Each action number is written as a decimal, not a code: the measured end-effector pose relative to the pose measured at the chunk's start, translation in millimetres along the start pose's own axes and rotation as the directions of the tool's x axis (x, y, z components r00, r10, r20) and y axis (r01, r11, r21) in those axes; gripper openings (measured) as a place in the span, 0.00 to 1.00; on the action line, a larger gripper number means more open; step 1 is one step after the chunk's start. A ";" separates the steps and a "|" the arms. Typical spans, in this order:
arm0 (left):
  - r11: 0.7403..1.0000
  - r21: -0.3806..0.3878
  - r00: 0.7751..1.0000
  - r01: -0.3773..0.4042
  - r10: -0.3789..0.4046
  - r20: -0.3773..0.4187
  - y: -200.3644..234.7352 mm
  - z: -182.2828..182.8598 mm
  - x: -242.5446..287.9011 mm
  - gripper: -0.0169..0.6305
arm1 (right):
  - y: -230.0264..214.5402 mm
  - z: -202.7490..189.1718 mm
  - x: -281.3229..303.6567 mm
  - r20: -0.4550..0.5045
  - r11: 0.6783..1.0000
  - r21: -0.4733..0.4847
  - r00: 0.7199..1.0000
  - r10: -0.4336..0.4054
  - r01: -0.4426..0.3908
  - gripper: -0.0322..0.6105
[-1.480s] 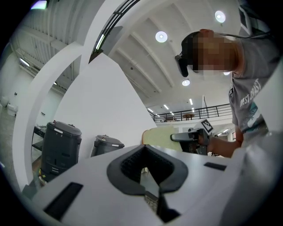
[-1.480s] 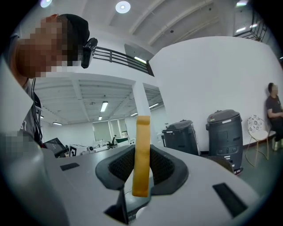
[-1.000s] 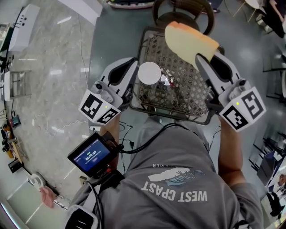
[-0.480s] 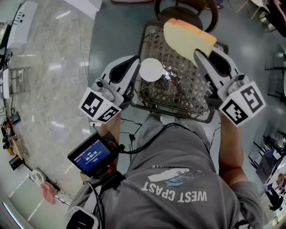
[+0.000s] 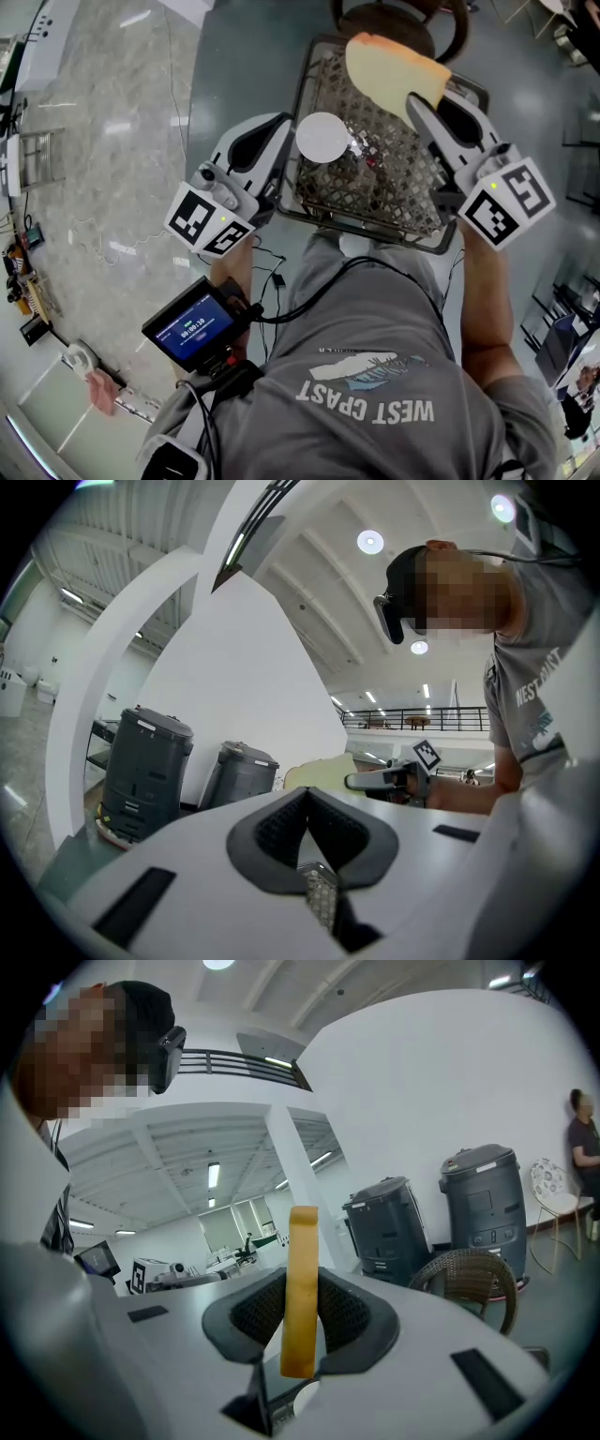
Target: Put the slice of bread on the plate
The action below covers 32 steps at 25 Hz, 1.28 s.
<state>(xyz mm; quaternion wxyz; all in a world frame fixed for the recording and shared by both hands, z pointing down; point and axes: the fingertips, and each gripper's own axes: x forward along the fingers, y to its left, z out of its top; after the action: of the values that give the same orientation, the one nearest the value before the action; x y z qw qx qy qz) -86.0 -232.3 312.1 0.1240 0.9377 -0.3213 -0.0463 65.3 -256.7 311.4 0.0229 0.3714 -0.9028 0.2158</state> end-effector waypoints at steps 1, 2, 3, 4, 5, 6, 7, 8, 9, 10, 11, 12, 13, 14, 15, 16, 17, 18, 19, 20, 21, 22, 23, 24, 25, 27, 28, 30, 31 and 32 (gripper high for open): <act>1.000 -0.001 1.000 -0.003 0.003 -0.002 0.8 -0.9 -0.4 0.04 | -1.2 -1.3 2.4 -0.004 1.000 -0.002 1.000 0.000 0.000 0.19; 1.000 -0.003 1.000 -0.005 0.005 -0.005 1.6 -2.0 -1.0 0.04 | -2.7 -3.1 4.4 -0.008 1.000 -0.002 1.000 0.000 0.000 0.19; 1.000 -0.004 1.000 -0.007 0.007 -0.008 2.4 -3.2 -1.9 0.04 | -4.8 -6.2 5.8 -0.011 1.000 0.003 1.000 -0.002 0.002 0.19; 1.000 -0.005 1.000 -0.011 0.011 -0.011 3.3 -4.4 -3.1 0.04 | -7.1 -9.9 7.1 -0.014 1.000 0.010 1.000 -0.003 0.004 0.19; 1.000 -0.006 1.000 -0.014 0.014 -0.013 4.2 -5.7 -4.3 0.04 | -9.3 -13.3 8.7 -0.018 1.000 0.015 1.000 -0.005 0.005 0.19; 1.000 -0.007 1.000 -0.018 0.018 -0.015 5.2 -6.8 -5.3 0.04 | -11.5 -16.0 10.4 -0.021 1.000 0.018 1.000 -0.006 0.006 0.19; 1.000 -0.009 1.000 -0.022 0.022 -0.017 6.1 -7.8 -5.9 0.04 | -13.9 -18.2 12.3 -0.025 1.000 0.019 1.000 -0.007 0.008 0.19; 1.000 -0.010 1.000 -0.025 0.025 -0.019 6.9 -8.5 -6.2 0.04 | -16.3 -20.1 14.0 -0.028 1.000 0.020 1.000 -0.009 0.010 0.19; 1.000 -0.011 0.999 -0.028 0.028 -0.021 7.6 -9.0 -6.4 0.04 | -18.6 -21.8 15.7 -0.032 1.000 0.020 0.999 -0.011 0.011 0.19; 0.999 -0.012 0.999 -0.031 0.031 -0.022 8.4 -9.2 -6.7 0.04 | -20.7 -23.5 17.4 -0.036 1.000 0.020 0.999 -0.012 0.013 0.19; 0.999 -0.013 0.999 -0.034 0.034 -0.023 9.2 -9.4 -7.1 0.04 | -22.5 -25.4 19.1 -0.041 1.000 0.019 0.999 -0.014 0.014 0.19; 0.999 -0.013 0.999 -0.037 0.037 -0.023 10.1 -9.5 -7.8 0.04 | -24.1 -27.7 21.1 -0.047 1.000 0.018 0.999 -0.015 0.016 0.19; 0.999 -0.013 0.999 -0.040 0.039 -0.023 11.0 -9.8 -8.8 0.04 | -25.5 -30.4 23.1 -0.052 1.000 0.017 0.999 -0.016 0.017 0.19; 0.999 -0.013 0.999 -0.042 0.042 -0.024 11.6 -10.4 -9.9 0.04 | -26.6 -33.3 25.0 -0.057 1.000 0.017 0.998 -0.016 0.017 0.19; 0.999 -0.013 0.999 -0.044 0.044 -0.024 12.2 -11.3 -11.2 0.04 | -27.7 -36.3 26.9 -0.062 1.000 0.017 0.998 -0.017 0.018 0.19; 0.999 -0.014 0.999 -0.046 0.045 -0.025 12.7 -12.4 -12.4 0.04 | -28.8 -39.3 28.8 -0.066 1.000 0.017 0.998 -0.018 0.019 0.19; 0.999 -0.014 0.999 -0.047 0.047 -0.026 13.5 -13.4 -13.5 0.04 | -30.1 -42.1 30.8 -0.069 1.000 0.016 0.997 -0.020 0.021 0.19; 0.999 -0.014 0.998 -0.049 0.049 -0.027 14.4 -14.3 -14.6 0.04 | -31.4 -44.9 32.8 -0.073 1.000 0.016 0.997 -0.022 0.023 0.19; 0.999 -0.014 0.998 -0.050 0.050 -0.027 15.0 -15.0 -15.7 0.04 | -32.6 -47.5 34.7 -0.077 1.000 0.017 0.997 -0.024 0.025 0.19; 0.999 -0.015 0.998 -0.052 0.052 -0.028 15.2 -15.5 -16.8 0.04 | -33.7 -50.3 36.4 -0.082 0.999 0.018 0.996 -0.026 0.028 0.19; 0.998 -0.015 0.998 -0.054 0.054 -0.030 15.3 -15.9 -18.1 0.04 | -34.8 -53.1 37.8 -0.087 0.999 0.020 0.996 -0.028 0.030 0.19; 0.998 -0.016 0.998 -0.056 0.056 -0.032 15.3 -16.5 -19.2 0.04 | -36.2 -56.1 39.3 -0.092 0.999 0.020 0.995 -0.030 0.032 0.19; 0.998 -0.017 0.998 -0.059 0.058 -0.034 15.5 -17.2 -20.1 0.04 | -37.9 -59.1 40.7 -0.099 0.999 0.018 0.995 -0.032 0.034 0.19; 0.998 -0.018 0.998 -0.061 0.060 -0.036 15.8 -17.8 -20.7 0.04 | -39.8 -62.0 41.9 -0.107 0.999 0.017 0.994 -0.035 0.037 0.19; 0.998 -0.018 0.997 -0.062 0.061 -0.037 15.9 -17.9 -21.2 0.04 | -41.5 -64.3 42.8 -0.114 0.999 0.015 0.993 -0.038 0.040 0.19; 0.998 -0.019 0.997 -0.063 0.063 -0.037 14.5 -16.1 -23.1 0.04 | -43.0 -67.2 43.3 -0.129 0.999 0.010 0.991 -0.045 0.047 0.19; 0.998 -0.019 0.997 -0.064 0.063 -0.037 13.2 -14.8 -24.4 0.04 | -43.0 -68.6 43.3 -0.136 0.999 0.008 0.989 -0.048 0.050 0.19; 0.998 -0.021 0.997 -0.066 0.065 -0.039 11.5 -14.6 -26.9 0.04 | -44.3 -73.8 44.2 -0.150 0.998 0.004 0.987 -0.054 0.055 0.19; 0.997 -0.023 0.997 -0.068 0.067 -0.040 11.6 -15.9 -27.4 0.04 | -46.3 -77.7 45.1 -0.157 0.998 0.003 0.986 -0.057 0.058 0.19; 0.997 -0.024 0.997 -0.069 0.068 -0.041 12.3 -18.2 -27.1 0.04 | -49.5 -82.1 46.5 -0.163 0.998 0.003 0.985 -0.060 0.061 0.19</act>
<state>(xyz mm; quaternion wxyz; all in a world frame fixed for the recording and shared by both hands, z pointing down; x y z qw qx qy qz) -111.6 -221.3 333.1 0.1437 0.9253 -0.3500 -0.0274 55.6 -285.2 413.6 0.1017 0.3799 -0.8854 0.2480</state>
